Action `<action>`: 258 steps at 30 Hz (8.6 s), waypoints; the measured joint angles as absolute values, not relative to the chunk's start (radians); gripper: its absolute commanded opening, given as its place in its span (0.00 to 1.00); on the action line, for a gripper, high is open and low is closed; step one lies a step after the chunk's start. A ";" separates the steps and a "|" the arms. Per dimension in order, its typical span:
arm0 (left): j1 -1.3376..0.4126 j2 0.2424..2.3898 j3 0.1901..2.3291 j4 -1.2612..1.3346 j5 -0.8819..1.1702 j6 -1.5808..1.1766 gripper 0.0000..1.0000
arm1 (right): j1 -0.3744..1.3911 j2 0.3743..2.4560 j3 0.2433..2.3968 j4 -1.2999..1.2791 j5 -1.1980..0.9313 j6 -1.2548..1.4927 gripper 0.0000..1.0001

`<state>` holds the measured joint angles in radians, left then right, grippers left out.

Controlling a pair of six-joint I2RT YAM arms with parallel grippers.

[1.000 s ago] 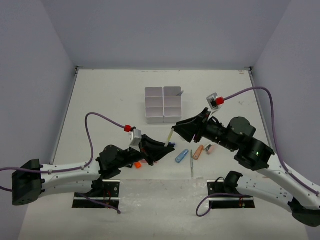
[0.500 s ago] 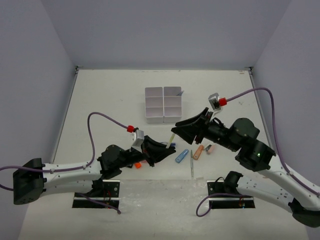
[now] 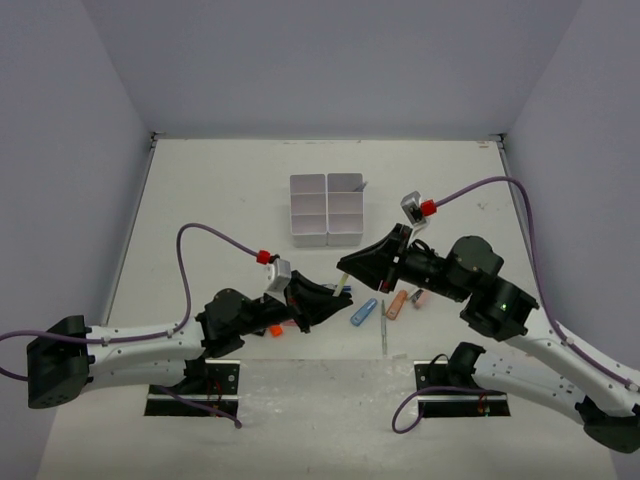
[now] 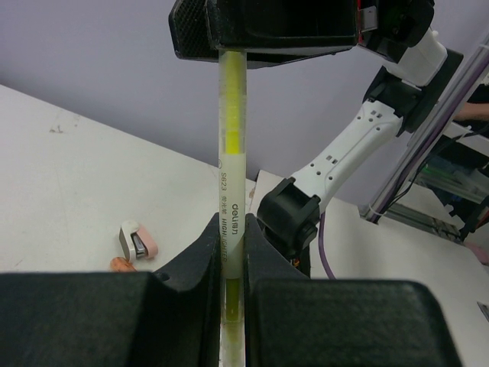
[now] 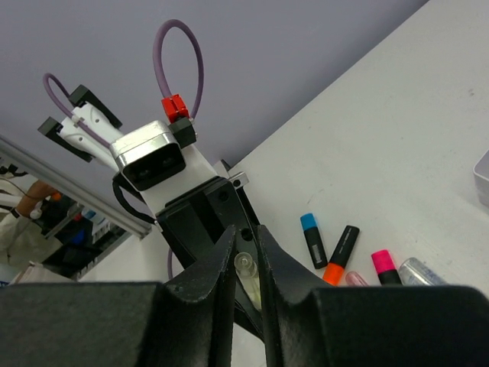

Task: Sort the stationery into containers
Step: Close the pen cap on the pen, then place the pen in the storage box, then pick up the pen from the center of the board, then close the pen cap on the pen.

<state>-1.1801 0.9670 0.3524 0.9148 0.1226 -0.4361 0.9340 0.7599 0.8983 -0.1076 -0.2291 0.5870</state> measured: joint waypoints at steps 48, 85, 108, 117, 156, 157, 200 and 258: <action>-1.181 1.030 0.391 0.928 0.083 -0.506 0.00 | 0.931 0.689 0.817 -0.014 -0.138 0.559 0.12; -1.180 0.988 0.465 0.766 -0.063 -0.504 0.07 | 0.943 0.759 0.717 0.072 -0.175 0.620 0.00; -1.179 0.956 0.523 0.036 -0.423 -0.713 1.00 | 0.637 1.430 1.041 0.314 0.274 0.370 0.00; -1.179 0.717 0.402 -0.044 -0.371 -0.778 1.00 | 0.609 1.805 1.208 0.437 0.349 0.262 0.00; -1.179 0.699 0.329 -0.094 -0.376 -0.794 1.00 | 0.570 1.793 1.105 0.539 0.355 0.274 0.59; -1.179 0.704 0.330 -0.094 -0.379 -0.793 1.00 | 0.570 1.777 1.087 0.532 0.355 0.275 0.59; -1.376 1.960 1.324 -0.458 -0.404 -1.006 0.39 | 0.516 0.651 0.929 -0.873 0.299 0.532 0.41; -1.436 0.915 0.964 -0.772 -0.659 -0.844 0.00 | 0.843 1.120 0.877 -0.987 0.347 0.915 0.78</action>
<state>-1.4365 0.9152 0.9645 -0.7723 -0.6591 -0.8440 0.8434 1.1203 0.8766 -0.9866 0.3470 0.9155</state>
